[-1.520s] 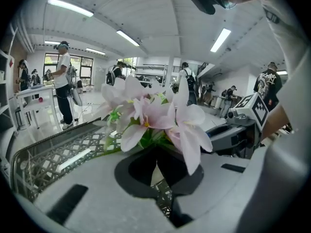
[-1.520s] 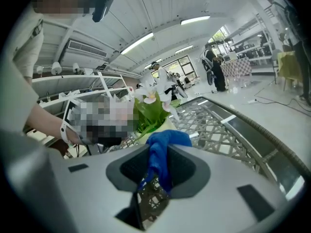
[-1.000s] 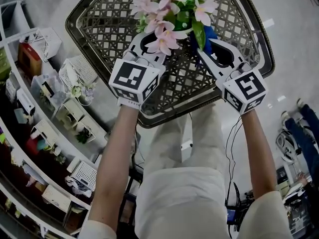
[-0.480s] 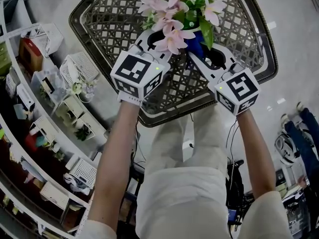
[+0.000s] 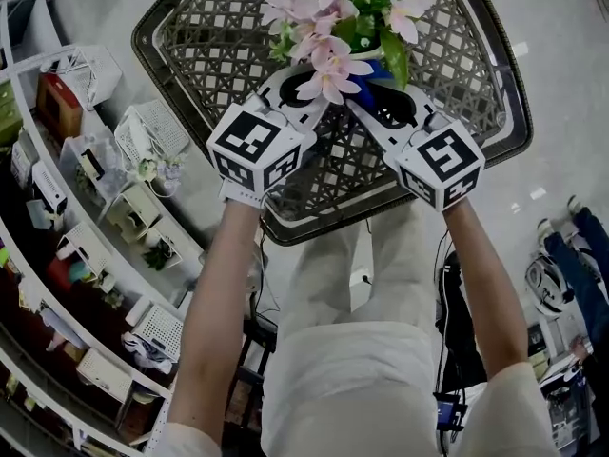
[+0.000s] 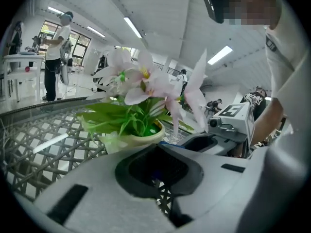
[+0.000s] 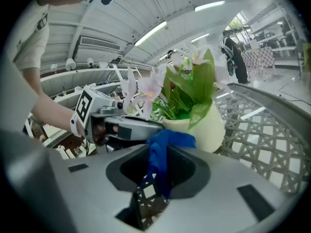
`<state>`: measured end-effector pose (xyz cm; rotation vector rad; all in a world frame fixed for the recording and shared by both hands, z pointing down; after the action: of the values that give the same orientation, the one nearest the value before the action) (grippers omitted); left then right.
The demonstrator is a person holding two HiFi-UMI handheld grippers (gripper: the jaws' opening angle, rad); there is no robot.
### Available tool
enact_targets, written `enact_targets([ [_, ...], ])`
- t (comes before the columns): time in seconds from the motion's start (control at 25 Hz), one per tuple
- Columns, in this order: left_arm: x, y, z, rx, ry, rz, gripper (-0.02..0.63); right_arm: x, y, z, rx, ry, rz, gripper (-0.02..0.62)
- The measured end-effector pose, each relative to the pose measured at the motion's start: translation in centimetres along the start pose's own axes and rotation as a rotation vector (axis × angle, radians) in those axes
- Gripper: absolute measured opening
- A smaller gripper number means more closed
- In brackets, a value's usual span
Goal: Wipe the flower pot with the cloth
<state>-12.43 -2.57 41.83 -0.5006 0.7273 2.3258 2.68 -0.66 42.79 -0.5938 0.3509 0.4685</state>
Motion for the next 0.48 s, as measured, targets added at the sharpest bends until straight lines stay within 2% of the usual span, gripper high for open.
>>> enact_targets([
  [0.16, 0.7, -0.4, -0.2, -0.031, -0.013, -0.029, 0.021, -0.2, -0.1, -0.2, 0.0, -0.006, -0.007, 0.117],
  [0.48, 2.2, -1.0, -0.5, -0.025, -0.058, -0.094, 0.021, -1.1, 0.7, -0.4, 0.01, 0.006, -0.036, 0.117],
])
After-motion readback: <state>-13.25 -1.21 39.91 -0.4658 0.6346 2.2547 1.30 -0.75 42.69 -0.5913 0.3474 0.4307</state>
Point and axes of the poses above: the fingertips, and each gripper's own axes: x backward along the fingers, y to its left, z out of its underside, the point moved 9 cm from there along x, backward along the fingers, and after that the axes turned 2 degrees about y, right-handed, at the moved point
